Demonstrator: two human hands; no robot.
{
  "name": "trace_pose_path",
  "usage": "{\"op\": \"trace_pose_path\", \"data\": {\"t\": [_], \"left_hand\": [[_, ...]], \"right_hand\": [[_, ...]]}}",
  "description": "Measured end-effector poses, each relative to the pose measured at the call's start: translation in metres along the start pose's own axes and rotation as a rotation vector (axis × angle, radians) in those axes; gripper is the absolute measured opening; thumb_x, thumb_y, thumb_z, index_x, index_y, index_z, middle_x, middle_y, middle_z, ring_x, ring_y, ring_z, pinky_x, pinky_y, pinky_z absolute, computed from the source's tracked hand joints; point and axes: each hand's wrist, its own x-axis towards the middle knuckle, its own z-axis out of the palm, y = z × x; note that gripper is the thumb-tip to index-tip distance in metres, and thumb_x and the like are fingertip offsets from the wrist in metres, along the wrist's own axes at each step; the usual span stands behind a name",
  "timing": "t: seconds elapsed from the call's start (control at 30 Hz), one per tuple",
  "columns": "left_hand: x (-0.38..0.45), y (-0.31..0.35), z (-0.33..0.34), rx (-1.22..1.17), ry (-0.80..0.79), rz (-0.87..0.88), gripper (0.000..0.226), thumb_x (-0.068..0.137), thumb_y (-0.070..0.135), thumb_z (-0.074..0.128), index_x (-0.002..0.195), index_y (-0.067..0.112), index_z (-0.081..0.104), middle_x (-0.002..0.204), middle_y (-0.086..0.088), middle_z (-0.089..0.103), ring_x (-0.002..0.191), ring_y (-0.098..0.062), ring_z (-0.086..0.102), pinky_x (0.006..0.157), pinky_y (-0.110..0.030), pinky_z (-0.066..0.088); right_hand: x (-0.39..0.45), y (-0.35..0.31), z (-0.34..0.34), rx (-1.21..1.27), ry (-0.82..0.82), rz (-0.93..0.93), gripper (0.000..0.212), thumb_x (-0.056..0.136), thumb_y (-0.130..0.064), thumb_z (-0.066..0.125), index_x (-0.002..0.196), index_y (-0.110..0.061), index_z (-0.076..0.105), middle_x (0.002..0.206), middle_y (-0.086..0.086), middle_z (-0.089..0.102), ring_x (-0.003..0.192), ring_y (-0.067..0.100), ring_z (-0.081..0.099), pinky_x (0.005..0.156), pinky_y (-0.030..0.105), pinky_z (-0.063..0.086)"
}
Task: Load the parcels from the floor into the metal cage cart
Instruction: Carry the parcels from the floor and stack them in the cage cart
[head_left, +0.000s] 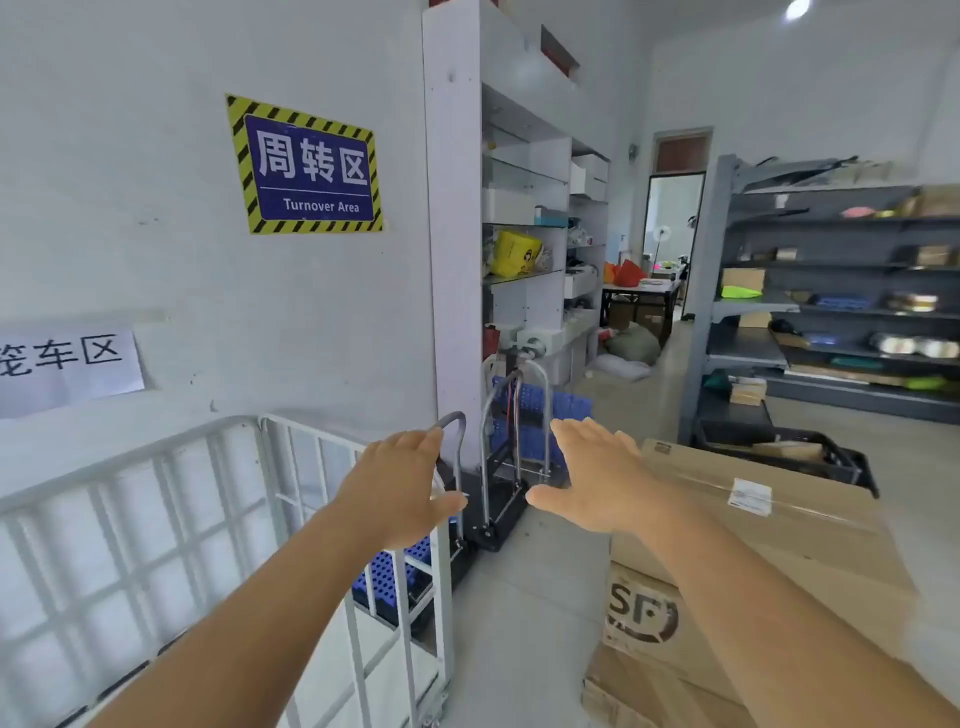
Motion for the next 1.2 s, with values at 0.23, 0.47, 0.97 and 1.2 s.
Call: {"op": "trace_pose_path", "data": {"t": [0.23,0.47,0.97,1.2], "left_hand": [[0.032,0.031,0.04,-0.045,-0.058,0.115,0.079,0.093,0.054,0.048,0.153,0.016,0.014,0.157,-0.001,0.025,0.144,-0.021,0.023,0.116,-0.035,0.019],[0.088,0.074,0.083,-0.073,-0.105,0.21,0.08,0.093,0.054,0.047,0.154,0.015,0.013,0.158,-0.002,0.023,0.144,-0.021,0.022,0.117,-0.036,0.019],[0.267,0.199,0.187,-0.058,-0.227,0.329,0.082,0.093,0.055,0.045,0.153,0.01,0.012,0.157,-0.006,0.025,0.143,-0.024,0.024,0.117,-0.039,0.022],[0.328,0.237,0.239,-0.059,-0.315,0.369,0.075,0.093,0.052,0.046,0.151,0.011,0.021,0.152,-0.005,0.034,0.138,-0.023,0.033,0.113,-0.036,0.026]], "right_hand": [[-0.018,0.041,0.022,0.028,-0.048,0.162,0.088,0.091,-0.057,0.052,0.156,-0.015,0.009,0.163,0.002,0.012,0.151,0.022,0.004,0.12,0.043,0.006],[-0.012,0.105,0.051,0.048,-0.069,0.3,0.088,0.091,-0.055,0.053,0.156,-0.015,0.01,0.163,0.004,0.012,0.15,0.024,0.004,0.121,0.043,0.007],[0.035,0.319,0.09,0.046,-0.138,0.555,0.084,0.093,-0.048,0.052,0.156,-0.015,0.007,0.163,0.003,0.01,0.15,0.024,0.006,0.119,0.041,0.009],[0.047,0.396,0.114,0.098,-0.2,0.709,0.082,0.095,-0.046,0.05,0.156,-0.013,0.005,0.162,0.005,0.012,0.148,0.027,0.009,0.121,0.041,0.011]]}}
